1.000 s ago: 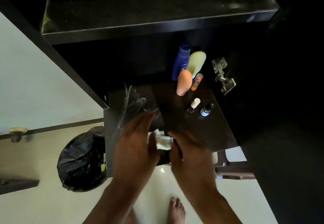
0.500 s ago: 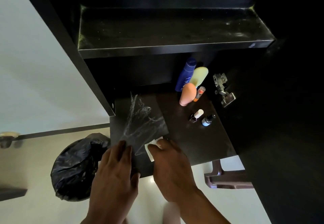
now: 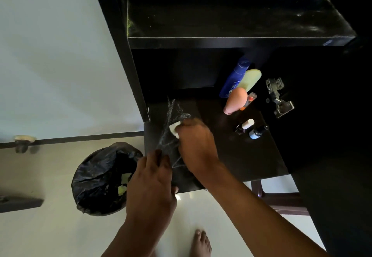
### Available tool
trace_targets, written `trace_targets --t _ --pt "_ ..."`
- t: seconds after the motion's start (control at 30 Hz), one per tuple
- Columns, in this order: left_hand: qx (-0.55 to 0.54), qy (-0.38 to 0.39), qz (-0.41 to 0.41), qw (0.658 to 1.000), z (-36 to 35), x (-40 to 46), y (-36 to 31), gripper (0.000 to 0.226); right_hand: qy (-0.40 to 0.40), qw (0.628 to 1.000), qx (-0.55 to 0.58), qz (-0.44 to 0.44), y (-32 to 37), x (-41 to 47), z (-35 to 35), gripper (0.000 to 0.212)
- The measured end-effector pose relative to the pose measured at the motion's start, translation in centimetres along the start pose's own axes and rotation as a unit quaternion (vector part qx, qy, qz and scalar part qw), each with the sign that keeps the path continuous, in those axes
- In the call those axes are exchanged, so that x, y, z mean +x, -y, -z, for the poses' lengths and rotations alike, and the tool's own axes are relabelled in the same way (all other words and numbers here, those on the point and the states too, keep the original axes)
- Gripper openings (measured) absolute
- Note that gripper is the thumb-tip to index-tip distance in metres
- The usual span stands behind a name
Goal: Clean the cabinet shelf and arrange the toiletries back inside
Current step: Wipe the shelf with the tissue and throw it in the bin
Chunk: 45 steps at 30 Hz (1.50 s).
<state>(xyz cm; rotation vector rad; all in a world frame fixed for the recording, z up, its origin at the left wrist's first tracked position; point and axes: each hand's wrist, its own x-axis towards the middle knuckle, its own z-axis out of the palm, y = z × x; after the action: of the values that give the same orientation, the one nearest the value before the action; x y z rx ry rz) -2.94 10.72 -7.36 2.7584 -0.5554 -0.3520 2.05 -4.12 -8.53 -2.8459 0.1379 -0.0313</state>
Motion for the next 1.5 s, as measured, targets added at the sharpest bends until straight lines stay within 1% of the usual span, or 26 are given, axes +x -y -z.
trace_targets --t 0.07,0.13,0.2,0.33,0.4,0.43,0.5,0.57,0.67,0.73,0.8,0.9,0.97,1.03,1.13,1.17,1.23,1.33,1.43,1.5 --pt "-0.007 -0.007 -0.005 1.0 0.2 0.0 0.0 0.072 0.009 0.998 0.01 0.061 0.5 -2.0 -0.9 0.013" --pt "-0.009 -0.015 -0.012 1.0 0.2 -0.1 0.2 0.071 0.036 0.995 -0.009 0.095 -0.1 -4.1 -0.9 0.016" --pt "-0.002 -0.012 -0.012 1.0 0.2 -0.1 0.3 0.072 0.056 0.995 -0.037 0.08 -1.3 -4.5 0.0 0.02" --pt "0.011 -0.003 -0.007 1.0 0.2 -0.1 0.1 0.074 -0.016 0.995 -0.094 -0.02 -2.8 0.4 0.8 0.016" --pt "0.007 -0.004 -0.002 1.0 0.3 -0.1 0.0 0.073 -0.039 0.994 -0.092 -0.042 -2.5 3.8 0.6 0.017" --pt "0.005 -0.003 0.0 1.0 0.3 -0.2 0.0 0.073 -0.044 0.994 -0.087 -0.046 -2.1 5.2 0.3 0.02" --pt "0.003 0.002 0.005 1.0 0.4 -0.2 0.1 0.072 -0.046 0.997 -0.058 -0.026 -1.0 7.0 -0.3 0.029" --pt "0.001 0.0 0.006 1.0 0.5 -0.1 0.1 0.074 -0.052 0.998 -0.031 0.018 0.2 7.2 -0.9 0.028" --pt "-0.005 -0.004 0.003 1.0 0.6 0.0 0.3 0.077 -0.033 0.997 -0.034 0.062 0.6 4.8 -1.3 0.027" --pt "-0.002 -0.006 -0.002 1.0 0.6 -0.1 0.3 0.077 -0.012 0.998 -0.04 0.053 -0.1 2.6 -1.2 0.027" --pt "-0.002 -0.014 -0.01 1.0 0.5 0.0 0.4 0.078 -0.024 0.998 -0.049 0.035 -1.0 1.9 -0.5 0.027" --pt "0.0 -0.013 -0.01 1.0 0.4 0.0 0.5 0.077 -0.048 0.994 -0.093 -0.027 -1.8 5.2 0.8 0.026" --pt "0.002 -0.008 -0.009 1.0 0.3 0.0 0.4 0.074 -0.051 0.993 -0.093 -0.056 -1.0 7.8 1.6 0.021" --pt "0.004 -0.003 -0.006 1.0 0.4 0.1 0.3 0.073 -0.05 0.995 -0.07 -0.043 0.5 9.7 1.6 0.012" --pt "0.0 0.001 -0.007 1.0 0.5 0.3 0.4 0.074 -0.011 0.998 -0.053 0.019 2.4 10.4 0.6 0.019" --pt "-0.002 0.002 -0.008 1.0 0.5 0.3 0.3 0.073 0.006 0.999 -0.047 0.02 2.9 10.4 0.4 0.02" --pt "-0.003 0.004 -0.008 1.0 0.6 0.3 0.3 0.072 0.012 1.0 -0.013 0.004 3.5 10.5 -0.1 0.02" --pt "-0.002 0.012 -0.007 1.0 0.6 0.3 0.3 0.072 0.025 1.0 0.008 0.017 3.7 10.3 -0.4 0.017" --pt "-0.009 0.001 -0.018 1.0 0.5 0.3 0.4 0.075 0.023 0.999 -0.02 0.016 2.3 10.1 0.4 0.015" --pt "-0.013 -0.001 -0.024 1.0 0.4 0.4 0.5 0.077 -0.006 0.999 -0.047 -0.009 0.7 9.9 1.0 0.018"
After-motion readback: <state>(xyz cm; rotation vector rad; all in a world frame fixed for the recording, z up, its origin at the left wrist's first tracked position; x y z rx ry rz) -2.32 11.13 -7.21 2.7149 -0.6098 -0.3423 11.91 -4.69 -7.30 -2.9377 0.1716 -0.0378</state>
